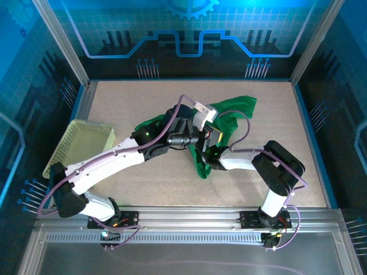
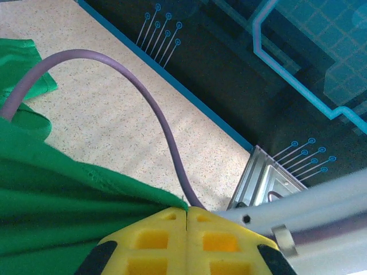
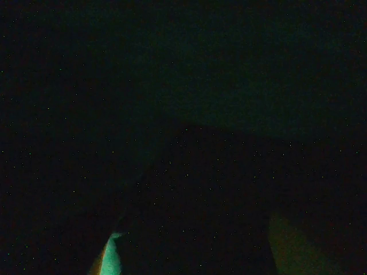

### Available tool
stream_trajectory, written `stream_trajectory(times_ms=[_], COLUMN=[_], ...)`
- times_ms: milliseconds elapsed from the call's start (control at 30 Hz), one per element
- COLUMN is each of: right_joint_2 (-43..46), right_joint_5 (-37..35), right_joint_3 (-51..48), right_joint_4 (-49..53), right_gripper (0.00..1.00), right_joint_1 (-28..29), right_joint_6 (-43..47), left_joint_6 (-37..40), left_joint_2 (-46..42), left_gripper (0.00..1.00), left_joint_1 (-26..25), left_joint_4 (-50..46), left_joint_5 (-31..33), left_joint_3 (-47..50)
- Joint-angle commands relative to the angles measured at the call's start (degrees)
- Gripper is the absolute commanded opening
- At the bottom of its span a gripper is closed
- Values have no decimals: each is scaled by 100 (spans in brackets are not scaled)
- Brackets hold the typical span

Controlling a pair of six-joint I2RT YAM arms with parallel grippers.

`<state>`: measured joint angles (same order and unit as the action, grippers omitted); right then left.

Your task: Fold the inside-out t-shirt

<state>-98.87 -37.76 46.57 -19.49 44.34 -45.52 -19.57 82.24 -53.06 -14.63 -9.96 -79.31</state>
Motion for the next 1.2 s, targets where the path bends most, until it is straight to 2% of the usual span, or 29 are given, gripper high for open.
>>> stream_trajectory(times_ms=[0,167,367,567,667,933,1167], right_joint_2=[67,247,540,452,202,-942,-1772], right_joint_5=[396,1099,1085,765,548,336,597], right_joint_3=[-67,-217,-630,-247,172,1729,2831], right_joint_4=[-80,-216,-562,73,366,1243,1927], right_gripper=[74,74,74,75,74,75,79], right_joint_1=[-352,-715,-732,-767,-767,-663,-738], right_joint_6=[-242,-85,313,360,288,244,-121], left_joint_6=[29,188,525,561,472,286,136], left_joint_2=[-453,-866,-1140,-1096,-1025,-615,-343], left_gripper=[0,0,0,0,0,0,0], left_joint_1=[-73,-73,-73,-80,-114,-205,-429], left_joint_4=[308,409,135,33,151,239,520], left_joint_5=[-178,83,594,242,41,220,338], left_joint_3=[175,534,594,523,471,39,-191])
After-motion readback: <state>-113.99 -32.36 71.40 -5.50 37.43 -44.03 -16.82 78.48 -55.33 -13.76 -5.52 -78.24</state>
